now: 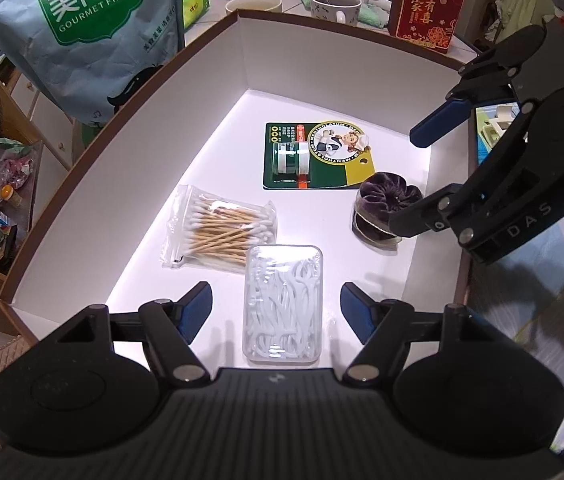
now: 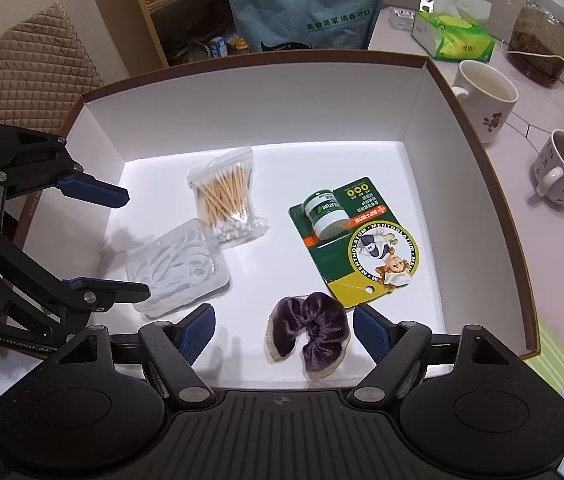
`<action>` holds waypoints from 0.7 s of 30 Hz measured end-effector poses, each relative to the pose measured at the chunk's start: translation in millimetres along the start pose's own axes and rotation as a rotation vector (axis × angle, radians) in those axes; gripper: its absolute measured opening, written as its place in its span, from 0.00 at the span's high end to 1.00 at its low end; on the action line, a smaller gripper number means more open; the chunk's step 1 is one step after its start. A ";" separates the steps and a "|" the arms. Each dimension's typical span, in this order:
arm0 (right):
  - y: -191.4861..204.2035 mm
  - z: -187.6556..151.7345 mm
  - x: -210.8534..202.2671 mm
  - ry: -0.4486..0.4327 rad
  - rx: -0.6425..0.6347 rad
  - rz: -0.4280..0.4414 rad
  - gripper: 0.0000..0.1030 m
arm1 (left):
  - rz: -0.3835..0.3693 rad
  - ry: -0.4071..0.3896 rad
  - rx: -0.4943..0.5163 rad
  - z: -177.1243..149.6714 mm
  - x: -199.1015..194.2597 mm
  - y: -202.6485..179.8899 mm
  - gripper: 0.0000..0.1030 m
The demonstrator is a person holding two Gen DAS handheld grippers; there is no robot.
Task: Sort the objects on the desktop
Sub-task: 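Lower the floss box and scrunchie into the box and open both grippers, then withdraw both grippers from the box toward the remaining table items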
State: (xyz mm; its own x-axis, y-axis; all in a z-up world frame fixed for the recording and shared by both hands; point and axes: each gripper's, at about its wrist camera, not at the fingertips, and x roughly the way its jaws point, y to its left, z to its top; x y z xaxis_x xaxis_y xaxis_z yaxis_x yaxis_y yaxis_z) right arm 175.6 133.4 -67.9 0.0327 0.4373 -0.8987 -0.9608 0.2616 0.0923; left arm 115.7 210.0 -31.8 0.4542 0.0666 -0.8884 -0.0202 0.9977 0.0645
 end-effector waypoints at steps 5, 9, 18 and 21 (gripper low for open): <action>5.3 -3.4 -14.2 -0.035 0.003 0.002 0.23 | 0.017 -0.016 0.002 -2.7 -11.2 -3.8 0.34; 11.6 -6.4 -25.6 -0.058 -0.002 -0.003 0.23 | 0.031 -0.031 0.004 -5.6 -21.5 -7.8 0.33; 25.5 -20.1 -48.5 -0.110 -0.005 -0.005 0.23 | 0.066 -0.064 0.005 -14.5 -46.8 -18.9 0.32; 29.4 -28.2 -58.7 -0.142 0.007 0.002 0.23 | 0.079 -0.077 0.002 -18.0 -55.4 -23.2 0.30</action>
State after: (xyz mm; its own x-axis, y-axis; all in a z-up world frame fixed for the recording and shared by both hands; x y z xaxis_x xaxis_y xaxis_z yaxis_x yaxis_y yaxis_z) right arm 137.7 91.1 -24.5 0.0694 0.5550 -0.8290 -0.9591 0.2659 0.0977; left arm 75.0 183.4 7.7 0.5186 0.1443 -0.8427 -0.0567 0.9893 0.1345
